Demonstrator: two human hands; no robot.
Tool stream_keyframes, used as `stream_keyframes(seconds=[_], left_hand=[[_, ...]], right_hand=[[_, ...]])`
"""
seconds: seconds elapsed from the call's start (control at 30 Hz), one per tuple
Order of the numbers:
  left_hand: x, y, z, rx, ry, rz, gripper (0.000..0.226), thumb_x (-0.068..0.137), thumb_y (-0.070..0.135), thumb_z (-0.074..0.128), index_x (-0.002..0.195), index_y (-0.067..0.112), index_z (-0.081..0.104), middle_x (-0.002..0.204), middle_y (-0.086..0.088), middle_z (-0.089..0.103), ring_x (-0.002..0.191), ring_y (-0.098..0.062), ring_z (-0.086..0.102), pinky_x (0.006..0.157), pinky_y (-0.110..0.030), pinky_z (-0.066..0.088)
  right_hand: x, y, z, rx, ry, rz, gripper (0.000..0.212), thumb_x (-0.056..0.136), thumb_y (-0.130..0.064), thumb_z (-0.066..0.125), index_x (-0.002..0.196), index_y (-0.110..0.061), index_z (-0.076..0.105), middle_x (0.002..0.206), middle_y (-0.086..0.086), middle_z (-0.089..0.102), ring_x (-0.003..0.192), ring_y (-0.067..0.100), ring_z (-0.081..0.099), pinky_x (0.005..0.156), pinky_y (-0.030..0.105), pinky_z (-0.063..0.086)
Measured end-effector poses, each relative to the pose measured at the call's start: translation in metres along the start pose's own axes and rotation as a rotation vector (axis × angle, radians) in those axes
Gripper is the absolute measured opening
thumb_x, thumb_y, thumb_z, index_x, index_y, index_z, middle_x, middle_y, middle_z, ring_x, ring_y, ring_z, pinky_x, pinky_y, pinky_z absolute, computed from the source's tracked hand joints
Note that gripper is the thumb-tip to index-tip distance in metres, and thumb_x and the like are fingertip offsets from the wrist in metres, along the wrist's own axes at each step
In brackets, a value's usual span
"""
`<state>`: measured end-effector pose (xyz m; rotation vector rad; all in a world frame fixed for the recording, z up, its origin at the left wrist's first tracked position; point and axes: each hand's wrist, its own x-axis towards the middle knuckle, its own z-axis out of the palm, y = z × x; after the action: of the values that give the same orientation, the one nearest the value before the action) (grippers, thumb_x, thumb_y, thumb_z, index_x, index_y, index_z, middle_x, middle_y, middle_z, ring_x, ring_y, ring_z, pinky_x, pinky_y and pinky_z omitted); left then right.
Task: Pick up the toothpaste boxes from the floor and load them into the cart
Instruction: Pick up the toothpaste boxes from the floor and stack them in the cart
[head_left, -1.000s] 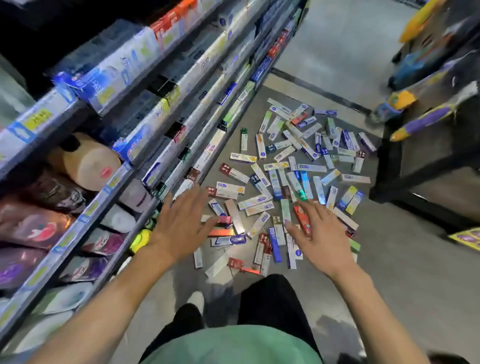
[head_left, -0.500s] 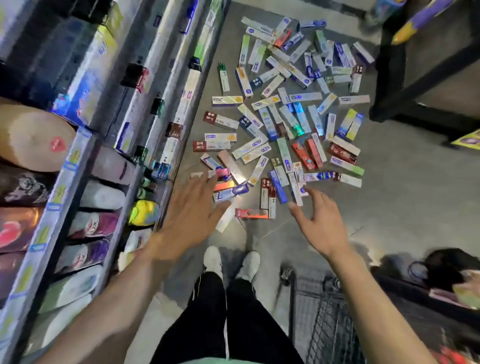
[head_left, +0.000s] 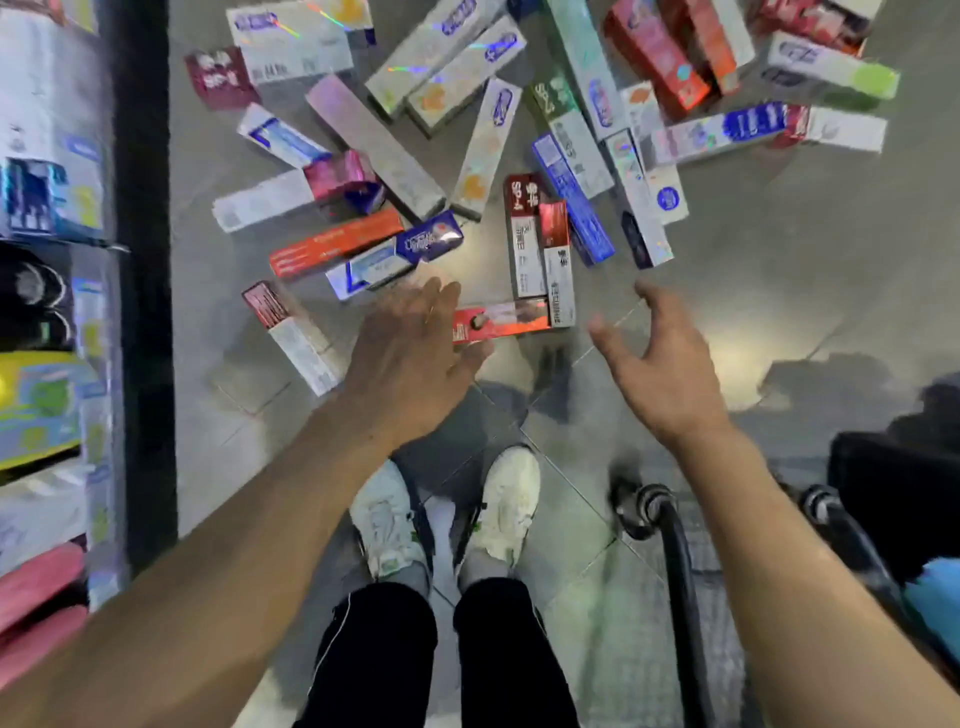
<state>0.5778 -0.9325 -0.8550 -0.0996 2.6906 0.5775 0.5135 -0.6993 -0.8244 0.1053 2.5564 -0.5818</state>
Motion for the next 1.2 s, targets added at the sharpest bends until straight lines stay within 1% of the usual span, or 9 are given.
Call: stream_keyframes(seconds=[0.27,0.37,0.53,0.63,0.73,0.83,0.97,1.1,1.2], left_hand=[[0.097,-0.03,0.159,0.164,-0.097,0.055,0.083,0.091,0.058,0.059,0.151,0.008,0.031,0.15,-0.017,0.043,0.136,-0.036,0.041,0.114,-0.05,0.033],[0.121,-0.028,0.183,0.212,-0.065,0.103,0.085,0.088,0.06,0.064,0.149,0.01,0.033,0.145,-0.016,0.048,0.13,-0.035,0.047,0.107,-0.048,0.036],[0.14,-0.026,0.201,0.229,-0.136,0.116,0.074,0.09,0.059,0.063,0.143,0.014,0.038,0.133,-0.013,0.056,0.118,-0.035,0.056,0.097,-0.049,0.046],[0.149,-0.031,0.204,0.245,-0.095,0.146,0.059,0.092,0.055,0.06,0.133,0.016,0.044,0.115,-0.012,0.062,0.098,-0.034,0.062,0.075,-0.04,0.048],[0.151,-0.033,0.203,0.235,-0.108,0.148,0.055,0.093,0.056,0.057,0.131,0.017,0.046,0.112,-0.01,0.062,0.096,-0.033,0.062,0.068,-0.038,0.044],[0.138,-0.039,0.199,0.144,-0.131,0.088,0.06,0.091,0.06,0.058,0.134,0.019,0.048,0.12,-0.01,0.062,0.104,-0.033,0.062,0.073,-0.039,0.05],[0.112,-0.047,0.181,0.011,-0.149,-0.091,0.057,0.086,0.06,0.063,0.128,0.025,0.048,0.124,-0.004,0.059,0.109,-0.03,0.059,0.08,-0.04,0.05],[0.085,-0.04,0.146,-0.215,-0.083,-0.253,0.064,0.081,0.065,0.067,0.128,0.029,0.044,0.119,-0.003,0.061,0.103,-0.03,0.061,0.083,-0.047,0.053],[0.069,-0.02,0.105,-0.372,0.017,-0.344,0.057,0.078,0.067,0.068,0.12,0.033,0.05,0.111,0.005,0.064,0.098,-0.021,0.063,0.084,-0.042,0.053]], right_hand=[[0.111,0.088,0.131,0.036,-0.051,0.028,0.069,0.095,-0.051,0.058,0.149,-0.015,0.034,0.149,0.012,0.045,0.136,0.031,0.043,0.107,0.042,0.037],[0.143,0.1,0.161,0.134,-0.041,0.052,0.066,0.095,-0.051,0.06,0.145,-0.014,0.037,0.143,0.013,0.051,0.132,0.031,0.048,0.105,0.039,0.04],[0.175,0.106,0.185,0.383,0.017,0.104,0.068,0.082,-0.061,0.061,0.133,-0.018,0.046,0.123,0.006,0.065,0.113,0.025,0.063,0.098,0.048,0.05],[0.189,0.106,0.194,0.511,0.006,0.159,0.055,0.083,-0.055,0.067,0.123,-0.021,0.048,0.115,0.002,0.068,0.104,0.021,0.068,0.095,0.046,0.054],[0.202,0.106,0.192,0.581,-0.036,0.208,0.044,0.086,-0.039,0.076,0.116,-0.019,0.052,0.11,-0.003,0.069,0.102,0.017,0.069,0.092,0.037,0.056],[0.204,0.106,0.185,0.593,-0.123,0.214,0.048,0.083,-0.035,0.078,0.122,-0.011,0.063,0.112,0.003,0.073,0.096,0.019,0.073,0.088,0.043,0.06],[0.176,0.103,0.17,0.639,-0.178,0.294,0.071,0.07,-0.044,0.082,0.124,-0.007,0.053,0.111,0.006,0.072,0.092,0.021,0.074,0.082,0.047,0.061],[0.129,0.086,0.142,0.691,-0.125,0.302,0.05,0.087,-0.022,0.077,0.116,-0.015,0.037,0.109,0.002,0.066,0.097,0.02,0.07,0.088,0.048,0.058],[0.085,0.065,0.109,0.715,-0.095,0.24,0.044,0.087,-0.02,0.076,0.11,-0.021,0.038,0.11,0.001,0.062,0.1,0.016,0.067,0.092,0.047,0.057]])
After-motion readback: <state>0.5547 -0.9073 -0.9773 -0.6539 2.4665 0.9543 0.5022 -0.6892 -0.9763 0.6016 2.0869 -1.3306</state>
